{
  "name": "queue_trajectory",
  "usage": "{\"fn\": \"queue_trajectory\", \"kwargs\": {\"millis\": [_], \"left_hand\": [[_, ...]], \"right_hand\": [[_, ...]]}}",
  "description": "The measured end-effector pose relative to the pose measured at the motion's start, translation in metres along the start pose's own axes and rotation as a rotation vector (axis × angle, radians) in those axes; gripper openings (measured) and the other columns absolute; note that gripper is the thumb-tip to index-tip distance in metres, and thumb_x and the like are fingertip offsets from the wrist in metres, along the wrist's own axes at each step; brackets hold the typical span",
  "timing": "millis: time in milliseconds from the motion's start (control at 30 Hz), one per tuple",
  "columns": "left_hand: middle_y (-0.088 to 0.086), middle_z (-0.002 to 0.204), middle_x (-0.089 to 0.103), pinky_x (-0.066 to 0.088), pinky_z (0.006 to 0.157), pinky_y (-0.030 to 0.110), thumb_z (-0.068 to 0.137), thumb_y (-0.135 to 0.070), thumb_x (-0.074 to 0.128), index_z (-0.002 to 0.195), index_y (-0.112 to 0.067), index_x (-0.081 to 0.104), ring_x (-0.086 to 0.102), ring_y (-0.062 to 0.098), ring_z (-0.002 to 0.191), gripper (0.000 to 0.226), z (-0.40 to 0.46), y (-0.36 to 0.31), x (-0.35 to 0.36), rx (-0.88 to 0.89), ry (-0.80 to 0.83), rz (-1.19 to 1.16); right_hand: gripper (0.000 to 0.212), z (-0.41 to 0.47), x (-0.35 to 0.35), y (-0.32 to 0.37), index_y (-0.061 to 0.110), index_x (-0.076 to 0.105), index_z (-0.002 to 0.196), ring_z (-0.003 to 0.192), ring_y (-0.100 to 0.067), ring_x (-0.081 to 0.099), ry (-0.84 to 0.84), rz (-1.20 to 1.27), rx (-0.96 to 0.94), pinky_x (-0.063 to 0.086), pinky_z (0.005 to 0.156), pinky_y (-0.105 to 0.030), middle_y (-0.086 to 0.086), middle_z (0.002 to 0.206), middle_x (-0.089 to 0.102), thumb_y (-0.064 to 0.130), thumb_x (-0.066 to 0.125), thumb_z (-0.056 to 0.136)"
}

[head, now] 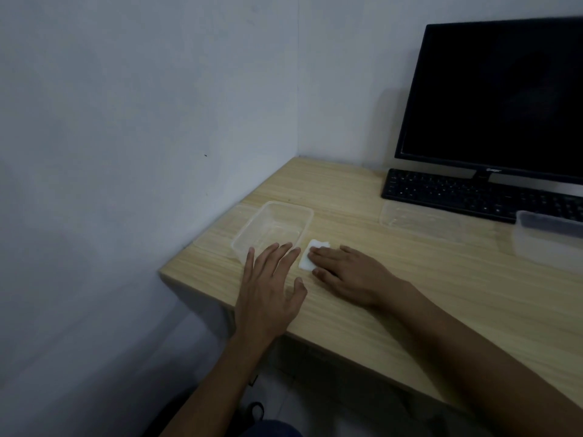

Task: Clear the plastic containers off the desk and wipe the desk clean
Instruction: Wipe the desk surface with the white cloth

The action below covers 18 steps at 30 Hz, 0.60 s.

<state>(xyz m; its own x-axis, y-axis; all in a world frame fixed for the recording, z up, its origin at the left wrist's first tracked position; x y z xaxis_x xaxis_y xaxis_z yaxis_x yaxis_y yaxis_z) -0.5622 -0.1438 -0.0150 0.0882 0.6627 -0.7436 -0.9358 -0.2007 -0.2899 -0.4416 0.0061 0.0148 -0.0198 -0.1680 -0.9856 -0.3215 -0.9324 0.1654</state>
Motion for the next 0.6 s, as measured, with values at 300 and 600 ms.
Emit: {"fn": "queue_trajectory", "kwargs": {"millis": [300, 600], "left_hand": [[-0.001, 0.140, 0.052, 0.009, 0.119, 0.042, 0.087, -0.039, 0.041, 0.134, -0.019, 0.052, 0.039, 0.016, 0.134, 0.052, -0.001, 0.002, 0.001, 0.000, 0.012, 0.006], [-0.002, 0.139, 0.052, 0.008, 0.120, 0.040, 0.086, -0.037, 0.043, 0.132, -0.020, 0.054, 0.038, 0.015, 0.135, 0.050, 0.000, -0.001, -0.001, -0.002, -0.005, -0.026]], "right_hand": [[0.060, -0.007, 0.007, 0.004, 0.026, 0.017, 0.153, 0.146, -0.006, 0.012, 0.011, -0.011, -0.062, 0.008, 0.120, -0.033, 0.007, 0.159, 0.018, 0.052, 0.014, 0.099], [0.054, 0.013, 0.002, -0.017, 0.025, 0.020, 0.153, 0.145, -0.007, 0.016, -0.038, -0.022, 0.031, 0.011, 0.117, -0.032, 0.006, 0.159, 0.021, 0.046, 0.019, 0.102]]}}
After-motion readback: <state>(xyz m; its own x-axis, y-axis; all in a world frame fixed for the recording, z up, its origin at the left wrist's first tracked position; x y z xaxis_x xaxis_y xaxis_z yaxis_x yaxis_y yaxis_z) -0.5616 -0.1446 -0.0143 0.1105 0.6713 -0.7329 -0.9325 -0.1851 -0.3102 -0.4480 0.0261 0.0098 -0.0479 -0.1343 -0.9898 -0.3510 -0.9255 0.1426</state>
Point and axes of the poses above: each hand's wrist, its own z-axis towards the middle knuckle, its own x-axis out of the palm, y = z × x, the point moved 1 cm from there along z, towards the middle knuckle
